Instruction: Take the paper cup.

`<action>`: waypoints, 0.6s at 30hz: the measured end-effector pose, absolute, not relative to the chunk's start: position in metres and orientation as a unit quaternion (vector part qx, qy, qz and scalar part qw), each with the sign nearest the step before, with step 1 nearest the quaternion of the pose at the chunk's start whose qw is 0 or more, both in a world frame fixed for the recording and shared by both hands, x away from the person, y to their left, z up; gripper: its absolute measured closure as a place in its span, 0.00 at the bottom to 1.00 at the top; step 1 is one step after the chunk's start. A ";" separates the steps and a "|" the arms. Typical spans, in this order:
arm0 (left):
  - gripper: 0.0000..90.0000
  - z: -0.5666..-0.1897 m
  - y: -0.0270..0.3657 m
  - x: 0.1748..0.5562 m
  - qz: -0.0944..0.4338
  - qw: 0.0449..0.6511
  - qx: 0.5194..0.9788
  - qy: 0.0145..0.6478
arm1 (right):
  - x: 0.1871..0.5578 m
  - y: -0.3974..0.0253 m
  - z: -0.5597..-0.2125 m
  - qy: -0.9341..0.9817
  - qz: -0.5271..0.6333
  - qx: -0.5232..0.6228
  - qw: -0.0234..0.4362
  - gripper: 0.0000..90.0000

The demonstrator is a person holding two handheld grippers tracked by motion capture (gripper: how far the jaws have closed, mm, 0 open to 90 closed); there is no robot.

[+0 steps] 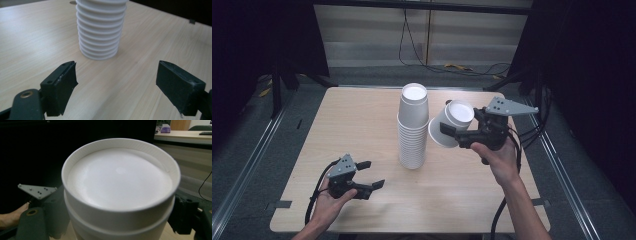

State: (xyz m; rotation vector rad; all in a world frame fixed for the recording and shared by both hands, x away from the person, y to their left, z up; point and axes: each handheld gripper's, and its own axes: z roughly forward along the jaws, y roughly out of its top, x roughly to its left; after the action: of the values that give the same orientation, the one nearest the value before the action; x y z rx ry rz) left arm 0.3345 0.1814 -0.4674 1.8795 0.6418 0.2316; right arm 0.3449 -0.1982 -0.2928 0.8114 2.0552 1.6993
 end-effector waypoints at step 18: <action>0.17 -0.453 0.164 0.335 0.054 0.551 0.798 0.238 | 0.344 -0.198 -0.346 0.733 0.594 0.302 0.141 0.22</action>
State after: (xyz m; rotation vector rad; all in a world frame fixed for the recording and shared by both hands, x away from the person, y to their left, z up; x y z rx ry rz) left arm 0.3351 0.1640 -0.4531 1.8887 0.5633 0.1269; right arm 0.3441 -0.1981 -0.3460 0.8707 2.1149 1.7142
